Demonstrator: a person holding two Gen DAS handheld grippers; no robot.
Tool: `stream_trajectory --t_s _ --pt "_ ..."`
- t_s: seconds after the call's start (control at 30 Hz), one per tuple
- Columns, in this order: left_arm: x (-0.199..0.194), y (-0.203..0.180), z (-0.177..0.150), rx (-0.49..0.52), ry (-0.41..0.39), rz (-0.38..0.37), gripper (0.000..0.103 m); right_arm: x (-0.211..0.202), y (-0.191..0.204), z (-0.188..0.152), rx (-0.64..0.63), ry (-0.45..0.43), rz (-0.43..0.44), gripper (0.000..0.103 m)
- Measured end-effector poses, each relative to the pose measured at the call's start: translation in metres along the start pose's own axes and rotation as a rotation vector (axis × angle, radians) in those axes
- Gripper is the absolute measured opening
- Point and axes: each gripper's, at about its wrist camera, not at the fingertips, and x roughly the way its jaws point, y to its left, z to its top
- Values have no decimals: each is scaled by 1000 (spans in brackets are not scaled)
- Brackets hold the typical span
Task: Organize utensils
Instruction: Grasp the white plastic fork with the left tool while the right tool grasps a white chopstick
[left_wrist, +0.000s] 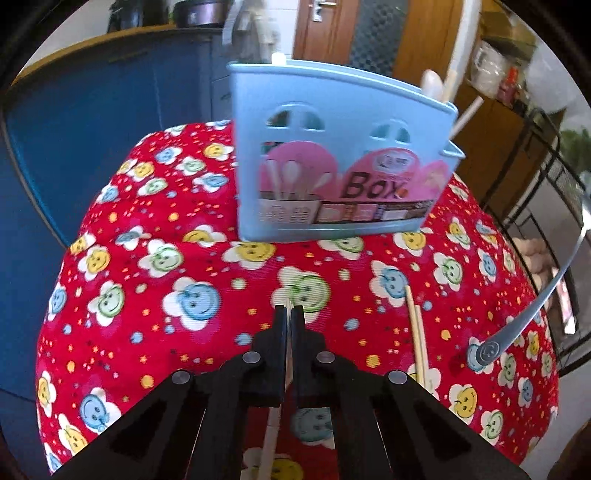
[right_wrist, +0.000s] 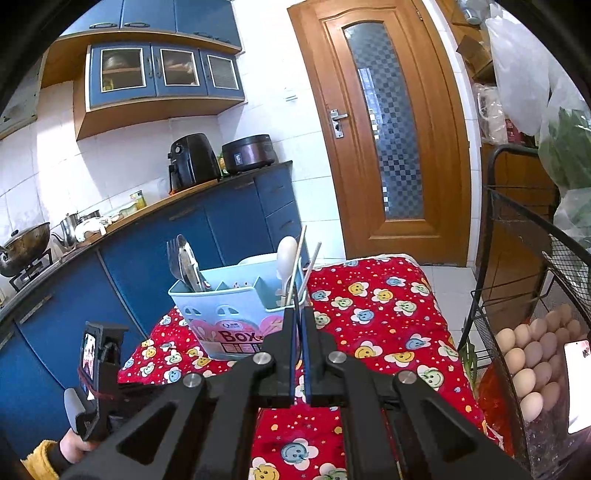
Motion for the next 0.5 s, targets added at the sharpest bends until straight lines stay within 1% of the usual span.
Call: stream_trajectory --t_s 0.1,0.17,0.23,0.33,0.4,0.5 --pt "1 15 -2 -45 6 -9 2 2 2 -1 2 7 6 4" --pt "2 22 -4 -64 6 11 3 4 3 -1 2 12 9 4" --pt "5 29 -7 -69 21 29 2 5 4 -1 0 13 12 4" --pt "7 35 -12 -80 36 22 2 6 6 -1 -2 14 15 4" --pt "8 37 -13 -88 48 10 3 7 8 -2 -4 17 18 4" --pt "6 40 -14 -108 60 -40 3 7 9 -3 -10 20 20 4"
